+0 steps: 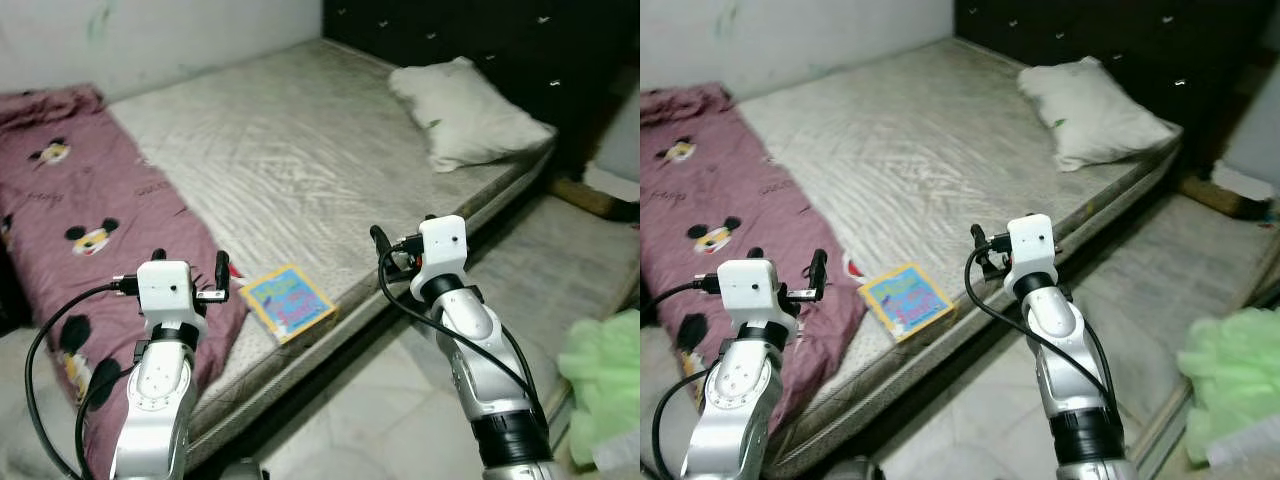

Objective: Clean up the room

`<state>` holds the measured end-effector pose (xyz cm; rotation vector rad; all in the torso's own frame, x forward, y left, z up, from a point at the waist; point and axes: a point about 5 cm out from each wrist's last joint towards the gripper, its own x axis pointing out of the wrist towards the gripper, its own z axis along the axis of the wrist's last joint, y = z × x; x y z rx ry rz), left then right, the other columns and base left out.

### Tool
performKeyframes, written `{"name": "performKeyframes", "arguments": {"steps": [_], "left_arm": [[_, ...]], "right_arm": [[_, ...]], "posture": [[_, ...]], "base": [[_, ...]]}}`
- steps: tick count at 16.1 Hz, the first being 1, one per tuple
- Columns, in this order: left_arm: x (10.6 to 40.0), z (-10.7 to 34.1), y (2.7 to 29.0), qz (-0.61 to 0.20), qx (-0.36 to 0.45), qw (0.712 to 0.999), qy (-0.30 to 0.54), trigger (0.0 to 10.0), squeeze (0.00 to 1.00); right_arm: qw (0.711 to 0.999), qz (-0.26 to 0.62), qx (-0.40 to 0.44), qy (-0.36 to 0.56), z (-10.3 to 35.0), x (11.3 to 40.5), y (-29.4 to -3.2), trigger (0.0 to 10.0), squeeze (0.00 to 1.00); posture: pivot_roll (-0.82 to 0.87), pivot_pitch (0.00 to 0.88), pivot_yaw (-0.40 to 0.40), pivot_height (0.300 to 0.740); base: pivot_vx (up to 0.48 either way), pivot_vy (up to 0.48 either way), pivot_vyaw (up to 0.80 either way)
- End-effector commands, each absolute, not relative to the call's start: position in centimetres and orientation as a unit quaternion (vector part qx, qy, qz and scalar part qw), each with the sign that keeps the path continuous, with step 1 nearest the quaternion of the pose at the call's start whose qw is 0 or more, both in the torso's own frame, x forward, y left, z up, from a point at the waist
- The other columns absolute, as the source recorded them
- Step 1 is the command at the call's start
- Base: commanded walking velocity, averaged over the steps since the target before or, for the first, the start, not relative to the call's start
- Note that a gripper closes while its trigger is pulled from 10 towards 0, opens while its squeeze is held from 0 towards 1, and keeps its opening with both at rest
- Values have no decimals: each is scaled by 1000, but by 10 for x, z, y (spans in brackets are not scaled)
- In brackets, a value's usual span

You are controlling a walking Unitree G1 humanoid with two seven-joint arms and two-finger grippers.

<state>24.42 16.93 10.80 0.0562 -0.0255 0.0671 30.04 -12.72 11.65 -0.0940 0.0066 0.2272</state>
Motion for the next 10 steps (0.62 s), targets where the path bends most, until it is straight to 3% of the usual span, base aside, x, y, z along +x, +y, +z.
{"name": "performKeyframes", "arguments": {"steps": [1,10], "left_arm": [[243,107,173,38,33,999,-10,10000,0],[245,108,171,34,30,999,-12,10000,0]], "right_arm": [[991,127,-46,-6,120,302,-120,10000,0],[991,128,-46,-8,122,304,-119,10000,0]], "posture": [[-98,14,-39,740],[-100,30,-44,740]], "base": [[0,0,800],[0,0,800]]}}
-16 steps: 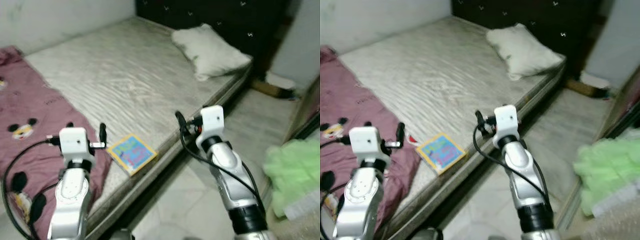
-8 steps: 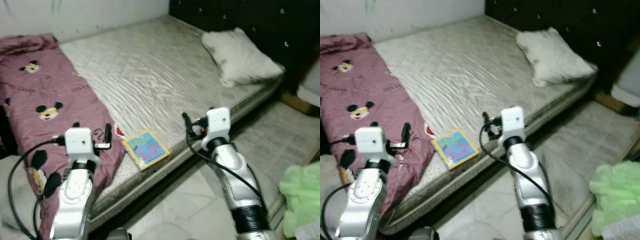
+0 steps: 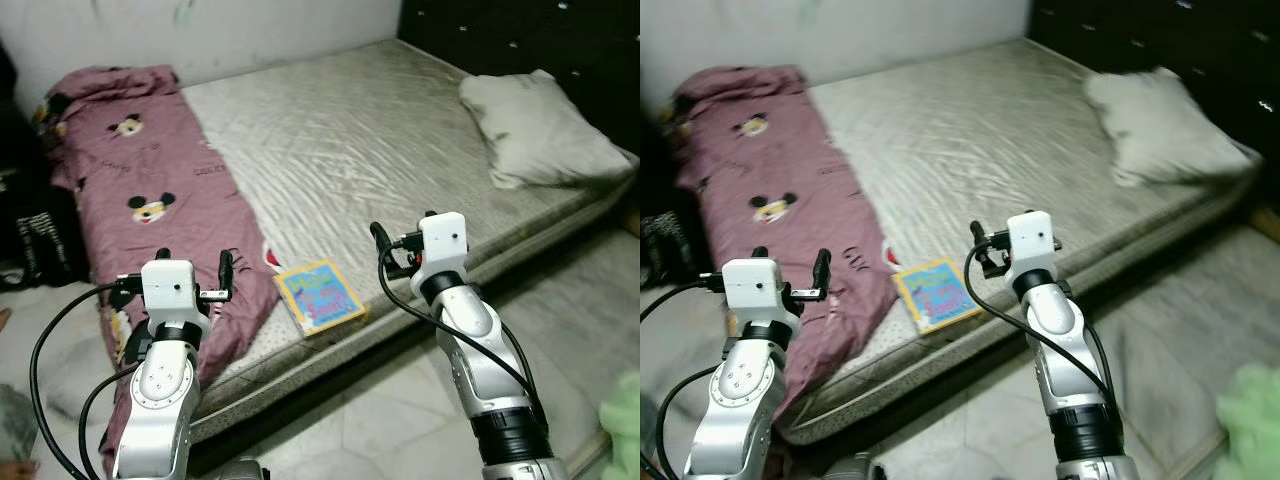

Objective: Clean up the room

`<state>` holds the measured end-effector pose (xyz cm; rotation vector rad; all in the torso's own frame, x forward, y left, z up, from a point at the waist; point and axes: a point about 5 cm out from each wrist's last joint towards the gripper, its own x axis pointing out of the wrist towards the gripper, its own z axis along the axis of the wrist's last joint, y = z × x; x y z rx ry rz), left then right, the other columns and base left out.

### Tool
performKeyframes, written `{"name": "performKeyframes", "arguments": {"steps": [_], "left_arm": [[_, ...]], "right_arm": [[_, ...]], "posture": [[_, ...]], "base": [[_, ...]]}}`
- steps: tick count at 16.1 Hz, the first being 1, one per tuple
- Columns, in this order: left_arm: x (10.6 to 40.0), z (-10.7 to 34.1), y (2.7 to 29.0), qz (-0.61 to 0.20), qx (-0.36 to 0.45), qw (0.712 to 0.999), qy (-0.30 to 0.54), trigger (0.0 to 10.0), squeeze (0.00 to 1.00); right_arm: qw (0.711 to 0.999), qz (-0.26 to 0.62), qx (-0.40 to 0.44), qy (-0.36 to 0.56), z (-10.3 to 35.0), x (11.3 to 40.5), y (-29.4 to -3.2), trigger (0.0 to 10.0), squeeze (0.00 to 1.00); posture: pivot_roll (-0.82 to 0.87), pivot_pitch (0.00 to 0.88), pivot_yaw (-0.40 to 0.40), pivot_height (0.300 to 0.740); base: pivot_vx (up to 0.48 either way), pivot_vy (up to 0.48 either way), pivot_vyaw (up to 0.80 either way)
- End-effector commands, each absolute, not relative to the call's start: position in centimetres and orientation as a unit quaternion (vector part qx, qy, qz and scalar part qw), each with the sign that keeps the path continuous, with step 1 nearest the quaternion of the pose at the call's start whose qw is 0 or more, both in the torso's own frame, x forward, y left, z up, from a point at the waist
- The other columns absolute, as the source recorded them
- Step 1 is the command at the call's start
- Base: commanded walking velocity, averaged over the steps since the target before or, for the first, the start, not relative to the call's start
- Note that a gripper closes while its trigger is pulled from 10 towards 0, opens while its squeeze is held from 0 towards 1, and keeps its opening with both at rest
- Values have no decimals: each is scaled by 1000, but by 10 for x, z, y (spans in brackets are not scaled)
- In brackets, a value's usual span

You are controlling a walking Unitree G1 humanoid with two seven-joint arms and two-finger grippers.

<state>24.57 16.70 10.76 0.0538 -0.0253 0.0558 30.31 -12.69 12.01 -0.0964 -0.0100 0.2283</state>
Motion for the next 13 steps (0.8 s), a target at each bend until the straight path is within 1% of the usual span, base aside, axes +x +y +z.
{"name": "performKeyframes", "arguments": {"steps": [1,10,11,13], "left_arm": [[245,108,172,34,30,999,-13,10000,0],[248,110,171,30,27,999,-15,10000,0],[248,110,171,30,27,999,-15,10000,0],[248,110,172,31,26,999,-15,10000,0]], "right_arm": [[991,128,-46,-9,122,305,-119,10000,0],[991,128,-41,-14,124,308,-116,10000,0],[991,127,-38,-15,124,308,-116,10000,0],[992,119,-30,-15,123,308,-117,10000,0]], "posture": [[-100,30,-44,740],[-102,28,-40,740],[-102,28,-40,740],[-101,27,-40,740]], "base": [[0,0,800],[0,0,800],[0,0,513],[0,0,0]]}}
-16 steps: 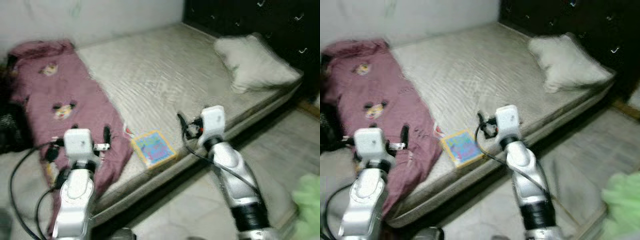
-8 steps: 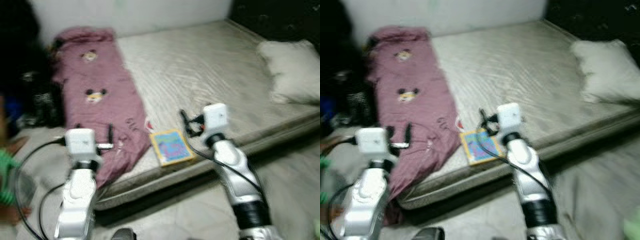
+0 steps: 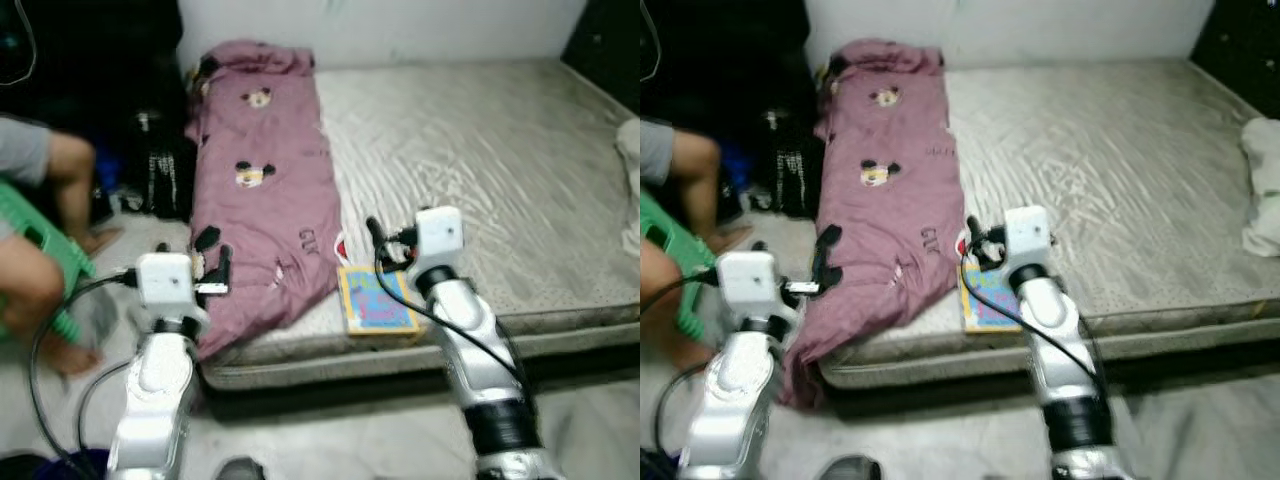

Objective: Clean up the room

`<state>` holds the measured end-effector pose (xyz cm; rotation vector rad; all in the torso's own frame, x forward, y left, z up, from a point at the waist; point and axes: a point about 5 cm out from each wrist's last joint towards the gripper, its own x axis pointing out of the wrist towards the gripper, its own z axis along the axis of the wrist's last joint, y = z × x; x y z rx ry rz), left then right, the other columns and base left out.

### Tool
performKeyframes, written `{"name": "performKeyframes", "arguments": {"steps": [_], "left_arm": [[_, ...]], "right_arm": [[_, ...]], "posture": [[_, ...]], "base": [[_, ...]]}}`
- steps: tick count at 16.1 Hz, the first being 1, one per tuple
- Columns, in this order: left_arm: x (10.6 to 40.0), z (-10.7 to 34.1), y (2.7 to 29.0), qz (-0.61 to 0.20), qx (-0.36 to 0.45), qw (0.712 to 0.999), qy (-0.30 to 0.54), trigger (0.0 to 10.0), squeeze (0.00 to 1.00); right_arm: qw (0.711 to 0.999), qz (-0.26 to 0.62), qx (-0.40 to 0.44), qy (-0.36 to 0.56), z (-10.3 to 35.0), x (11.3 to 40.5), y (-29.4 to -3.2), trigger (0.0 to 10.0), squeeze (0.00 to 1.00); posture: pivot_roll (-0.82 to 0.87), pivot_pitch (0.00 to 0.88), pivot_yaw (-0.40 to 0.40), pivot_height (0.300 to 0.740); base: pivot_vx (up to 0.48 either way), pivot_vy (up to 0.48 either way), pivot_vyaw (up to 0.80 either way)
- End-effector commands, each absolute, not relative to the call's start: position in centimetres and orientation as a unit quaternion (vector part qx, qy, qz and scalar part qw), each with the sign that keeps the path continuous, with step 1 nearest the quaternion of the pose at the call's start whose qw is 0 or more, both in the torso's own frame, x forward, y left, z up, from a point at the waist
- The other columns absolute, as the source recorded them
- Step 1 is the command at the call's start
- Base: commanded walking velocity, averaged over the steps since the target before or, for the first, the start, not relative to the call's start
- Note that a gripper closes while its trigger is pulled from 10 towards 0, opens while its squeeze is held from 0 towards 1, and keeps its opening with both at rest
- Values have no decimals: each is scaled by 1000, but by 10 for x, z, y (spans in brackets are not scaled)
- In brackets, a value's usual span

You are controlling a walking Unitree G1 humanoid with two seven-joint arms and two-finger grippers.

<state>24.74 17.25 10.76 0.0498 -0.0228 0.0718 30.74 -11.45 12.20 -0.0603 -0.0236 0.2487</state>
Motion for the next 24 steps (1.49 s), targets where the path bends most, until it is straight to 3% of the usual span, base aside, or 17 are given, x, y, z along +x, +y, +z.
{"name": "performKeyframes", "arguments": {"steps": [1,9,24], "left_arm": [[248,110,172,30,25,999,-15,10000,0],[247,111,169,18,16,999,-22,10000,0],[249,111,167,8,14,1000,-24,10000,0]], "right_arm": [[993,118,-28,-16,123,307,-118,10000,0],[993,117,-26,-17,123,307,-118,10000,0],[992,119,-32,-20,124,310,-119,10000,0]], "posture": [[-101,27,-40,740],[-101,23,-38,740],[-101,26,-44,740]], "base": [[0,0,0],[0,0,0],[297,0,0]]}}
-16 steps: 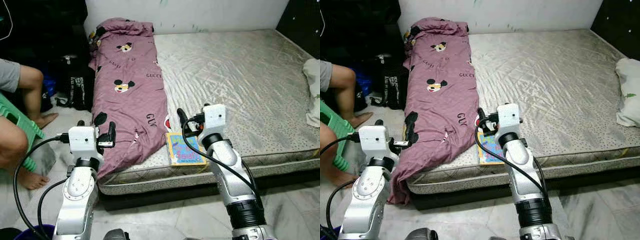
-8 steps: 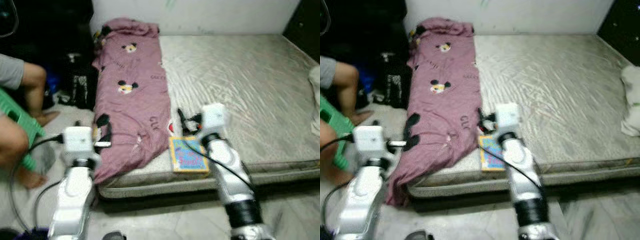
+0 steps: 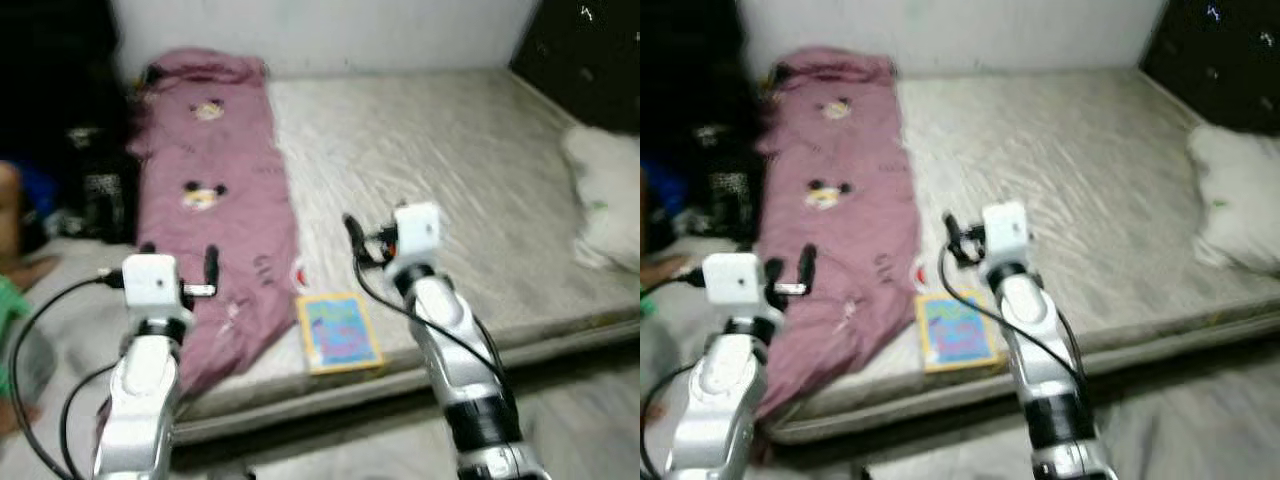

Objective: Clean up the room

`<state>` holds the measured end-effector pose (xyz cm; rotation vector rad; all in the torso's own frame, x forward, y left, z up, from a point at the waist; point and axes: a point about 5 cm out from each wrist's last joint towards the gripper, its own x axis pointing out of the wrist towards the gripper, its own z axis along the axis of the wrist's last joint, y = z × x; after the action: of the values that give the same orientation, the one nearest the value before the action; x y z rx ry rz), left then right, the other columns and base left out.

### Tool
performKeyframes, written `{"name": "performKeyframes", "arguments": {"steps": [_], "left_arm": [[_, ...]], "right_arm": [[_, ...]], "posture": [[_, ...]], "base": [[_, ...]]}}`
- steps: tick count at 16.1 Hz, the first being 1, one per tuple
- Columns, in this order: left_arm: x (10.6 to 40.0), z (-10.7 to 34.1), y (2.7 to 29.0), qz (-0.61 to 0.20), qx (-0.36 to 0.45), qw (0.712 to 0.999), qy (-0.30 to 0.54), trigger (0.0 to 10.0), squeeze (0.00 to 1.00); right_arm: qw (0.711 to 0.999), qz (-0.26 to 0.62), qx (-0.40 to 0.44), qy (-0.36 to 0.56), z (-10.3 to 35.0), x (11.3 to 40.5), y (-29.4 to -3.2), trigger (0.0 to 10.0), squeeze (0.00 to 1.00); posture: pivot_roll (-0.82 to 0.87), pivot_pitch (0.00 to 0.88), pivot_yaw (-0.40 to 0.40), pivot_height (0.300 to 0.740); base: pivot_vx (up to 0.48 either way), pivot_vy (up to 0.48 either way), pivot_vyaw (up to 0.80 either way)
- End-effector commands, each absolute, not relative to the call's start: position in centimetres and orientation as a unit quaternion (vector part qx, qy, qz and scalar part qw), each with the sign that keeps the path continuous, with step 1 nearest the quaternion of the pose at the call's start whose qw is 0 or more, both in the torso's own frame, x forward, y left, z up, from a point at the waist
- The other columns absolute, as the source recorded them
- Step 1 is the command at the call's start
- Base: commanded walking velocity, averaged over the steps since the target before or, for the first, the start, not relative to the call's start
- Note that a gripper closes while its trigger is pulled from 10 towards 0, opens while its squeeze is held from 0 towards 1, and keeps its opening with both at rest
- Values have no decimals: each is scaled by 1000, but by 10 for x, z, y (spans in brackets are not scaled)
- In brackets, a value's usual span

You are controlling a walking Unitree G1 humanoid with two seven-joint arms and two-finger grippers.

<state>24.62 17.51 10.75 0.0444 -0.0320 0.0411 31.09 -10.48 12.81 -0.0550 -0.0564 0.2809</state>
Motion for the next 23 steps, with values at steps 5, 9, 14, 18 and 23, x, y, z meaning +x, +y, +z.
{"name": "performKeyframes", "arguments": {"steps": [5,9,14,18,23], "left_arm": [[251,110,167,19,21,999,-17,10000,0],[251,110,165,17,18,1000,-20,10000,0],[252,110,165,16,20,999,-19,10000,0],[251,109,165,15,22,999,-18,10000,0],[250,107,164,11,21,1000,-16,10000,0]], "right_arm": [[992,121,-38,-21,123,310,-118,10000,0],[991,122,-43,-21,123,311,-118,10000,0],[991,124,-40,-17,122,311,-117,10000,0],[991,124,-37,-17,120,311,-116,10000,0],[991,128,-39,-15,118,309,-114,10000,0]], "posture": [[-101,23,-47,740],[-101,17,-49,740],[-98,13,-48,740],[-93,7,-45,740],[-88,0,-44,740]], "base": [[52,0,0],[0,0,317],[0,0,480],[0,0,0],[0,-151,0]]}}
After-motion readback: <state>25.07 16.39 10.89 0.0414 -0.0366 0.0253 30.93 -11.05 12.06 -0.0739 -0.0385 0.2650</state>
